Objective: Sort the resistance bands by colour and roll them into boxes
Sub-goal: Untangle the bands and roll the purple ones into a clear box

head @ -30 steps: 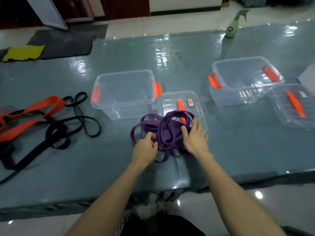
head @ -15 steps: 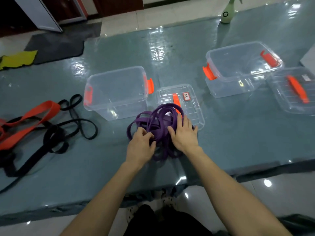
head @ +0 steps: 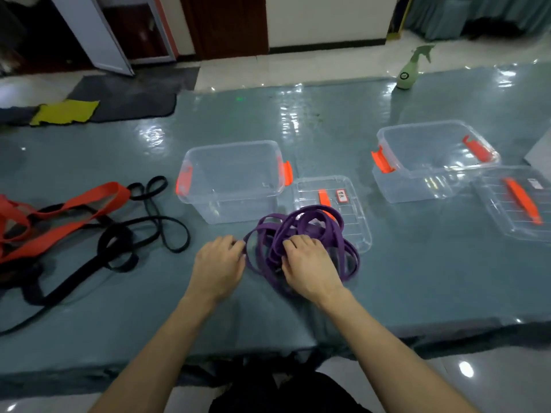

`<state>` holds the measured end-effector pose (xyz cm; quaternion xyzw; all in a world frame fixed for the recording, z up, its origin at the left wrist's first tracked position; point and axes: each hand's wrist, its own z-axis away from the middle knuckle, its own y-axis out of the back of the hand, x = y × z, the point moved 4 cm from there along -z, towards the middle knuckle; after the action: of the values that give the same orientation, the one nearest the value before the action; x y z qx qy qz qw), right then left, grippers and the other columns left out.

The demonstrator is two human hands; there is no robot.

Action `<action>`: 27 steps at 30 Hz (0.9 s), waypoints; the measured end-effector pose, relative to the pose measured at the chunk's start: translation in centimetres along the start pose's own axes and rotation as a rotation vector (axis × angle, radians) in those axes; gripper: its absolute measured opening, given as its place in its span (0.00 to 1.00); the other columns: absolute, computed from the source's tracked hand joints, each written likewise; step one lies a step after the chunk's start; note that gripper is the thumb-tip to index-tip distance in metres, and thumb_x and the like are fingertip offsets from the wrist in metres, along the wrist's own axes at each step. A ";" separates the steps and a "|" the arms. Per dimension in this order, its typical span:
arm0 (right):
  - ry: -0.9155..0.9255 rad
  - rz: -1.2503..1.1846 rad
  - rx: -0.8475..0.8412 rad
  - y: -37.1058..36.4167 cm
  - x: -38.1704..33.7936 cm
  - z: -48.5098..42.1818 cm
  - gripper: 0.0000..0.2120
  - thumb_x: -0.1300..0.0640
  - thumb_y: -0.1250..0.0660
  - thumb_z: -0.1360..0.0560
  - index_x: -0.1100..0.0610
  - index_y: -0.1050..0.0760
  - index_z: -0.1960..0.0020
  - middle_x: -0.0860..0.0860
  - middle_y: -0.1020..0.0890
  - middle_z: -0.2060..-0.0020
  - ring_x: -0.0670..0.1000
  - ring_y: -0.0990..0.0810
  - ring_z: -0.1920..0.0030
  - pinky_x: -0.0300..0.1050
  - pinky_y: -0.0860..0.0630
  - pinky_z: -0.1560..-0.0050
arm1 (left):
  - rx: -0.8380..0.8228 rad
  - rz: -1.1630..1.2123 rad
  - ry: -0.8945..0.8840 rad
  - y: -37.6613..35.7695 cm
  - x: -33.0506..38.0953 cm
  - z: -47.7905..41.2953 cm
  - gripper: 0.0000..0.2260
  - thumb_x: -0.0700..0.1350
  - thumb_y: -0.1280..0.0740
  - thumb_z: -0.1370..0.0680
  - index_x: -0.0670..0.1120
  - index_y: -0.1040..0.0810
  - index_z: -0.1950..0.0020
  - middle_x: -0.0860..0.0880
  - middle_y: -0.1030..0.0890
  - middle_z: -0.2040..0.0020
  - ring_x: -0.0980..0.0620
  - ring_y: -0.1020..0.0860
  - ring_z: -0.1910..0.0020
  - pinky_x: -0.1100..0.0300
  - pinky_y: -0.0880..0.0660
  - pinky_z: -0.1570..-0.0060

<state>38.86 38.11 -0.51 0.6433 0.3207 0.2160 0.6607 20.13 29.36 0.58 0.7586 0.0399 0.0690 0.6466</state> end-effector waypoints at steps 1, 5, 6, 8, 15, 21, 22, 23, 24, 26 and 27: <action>0.041 0.000 0.003 -0.1 -1.7 -1.0 0.13 0.53 0.39 0.17 0.57 0.22 0.37 0.55 0.18 0.40 0.59 0.21 0.39 0.56 0.27 0.36 | -0.005 -0.026 0.036 0.5 -1.9 0.8 0.08 0.47 0.30 0.19 0.44 0.17 0.46 0.46 0.17 0.49 0.40 0.18 0.51 0.45 0.21 0.53; 0.219 0.001 -0.033 -1.6 -9.8 -5.4 0.11 0.53 0.39 0.18 0.57 0.23 0.40 0.56 0.19 0.44 0.61 0.21 0.41 0.57 0.27 0.38 | -0.014 -0.111 0.218 1.9 -10.5 5.4 0.10 0.49 0.32 0.17 0.44 0.17 0.42 0.45 0.17 0.46 0.40 0.19 0.47 0.44 0.21 0.49; 0.260 -0.007 -0.054 -2.0 -12.1 -6.4 0.10 0.53 0.39 0.18 0.57 0.23 0.41 0.56 0.19 0.44 0.61 0.20 0.41 0.56 0.27 0.38 | -0.020 -0.126 0.273 2.2 -12.8 6.7 0.09 0.48 0.32 0.18 0.44 0.17 0.43 0.44 0.18 0.47 0.40 0.19 0.47 0.44 0.21 0.49; 0.324 -0.021 -0.090 -3.1 -16.8 -8.2 0.10 0.55 0.40 0.18 0.57 0.23 0.42 0.56 0.19 0.44 0.61 0.20 0.42 0.56 0.27 0.39 | -0.038 -0.144 0.376 2.6 -17.3 9.4 0.09 0.46 0.32 0.17 0.43 0.17 0.43 0.43 0.18 0.48 0.40 0.19 0.50 0.44 0.21 0.52; 0.405 -0.057 -0.149 -7.1 -31.7 -15.2 0.20 0.54 0.38 0.18 0.57 0.28 0.28 0.55 0.22 0.34 0.59 0.24 0.32 0.55 0.27 0.33 | -0.068 -0.087 0.571 2.2 -33.5 16.5 0.09 0.42 0.23 0.23 0.42 0.16 0.44 0.43 0.17 0.52 0.39 0.19 0.54 0.47 0.21 0.59; 0.517 -0.068 -0.227 -10.8 -41.4 -20.3 0.25 0.52 0.31 0.18 0.57 0.29 0.23 0.54 0.24 0.26 0.57 0.32 0.21 0.55 0.40 0.18 | -0.326 -0.004 0.452 -1.4 -44.3 19.1 0.15 0.50 0.26 0.21 0.45 0.17 0.37 0.45 0.17 0.39 0.40 0.21 0.37 0.45 0.27 0.34; 0.517 -0.061 -0.255 -11.3 -42.4 -20.9 0.26 0.50 0.30 0.18 0.56 0.29 0.23 0.54 0.24 0.25 0.57 0.32 0.20 0.55 0.43 0.17 | -0.371 -0.008 0.402 -2.0 -45.2 19.3 0.11 0.49 0.28 0.20 0.45 0.16 0.41 0.46 0.16 0.41 0.42 0.21 0.37 0.47 0.29 0.32; 0.512 -0.042 -0.288 -11.9 -43.3 -21.4 0.27 0.48 0.30 0.18 0.56 0.30 0.22 0.54 0.24 0.25 0.56 0.33 0.20 0.55 0.46 0.16 | -0.393 0.001 0.371 -2.4 -46.1 19.3 0.08 0.48 0.29 0.19 0.46 0.16 0.45 0.47 0.16 0.44 0.42 0.20 0.39 0.48 0.31 0.31; 0.508 -0.020 -0.327 -12.5 -44.0 -21.7 0.27 0.46 0.31 0.17 0.56 0.30 0.22 0.54 0.24 0.26 0.57 0.33 0.20 0.56 0.48 0.15 | -0.402 0.024 0.358 -2.5 -46.9 19.2 0.06 0.48 0.31 0.18 0.46 0.17 0.48 0.48 0.16 0.48 0.43 0.20 0.41 0.48 0.31 0.29; 0.479 -0.019 -0.397 -13.1 -45.3 -22.1 0.26 0.43 0.32 0.17 0.56 0.28 0.25 0.56 0.21 0.30 0.57 0.29 0.24 0.57 0.49 0.15 | -0.372 0.111 0.343 -2.1 -48.2 18.7 0.05 0.48 0.31 0.16 0.48 0.19 0.49 0.51 0.19 0.54 0.45 0.19 0.45 0.47 0.32 0.26; 0.453 -0.044 -0.418 -13.2 -45.8 -22.2 0.26 0.41 0.33 0.17 0.56 0.27 0.27 0.56 0.20 0.32 0.58 0.26 0.26 0.57 0.48 0.15 | -0.336 0.186 0.343 -1.5 -48.8 18.4 0.04 0.48 0.31 0.16 0.50 0.19 0.48 0.53 0.21 0.57 0.45 0.19 0.48 0.48 0.30 0.28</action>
<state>-10.51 20.95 -6.14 0.4217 0.4225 0.4007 0.6951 -25.13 4.34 -6.36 0.6181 0.0669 0.2616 0.7383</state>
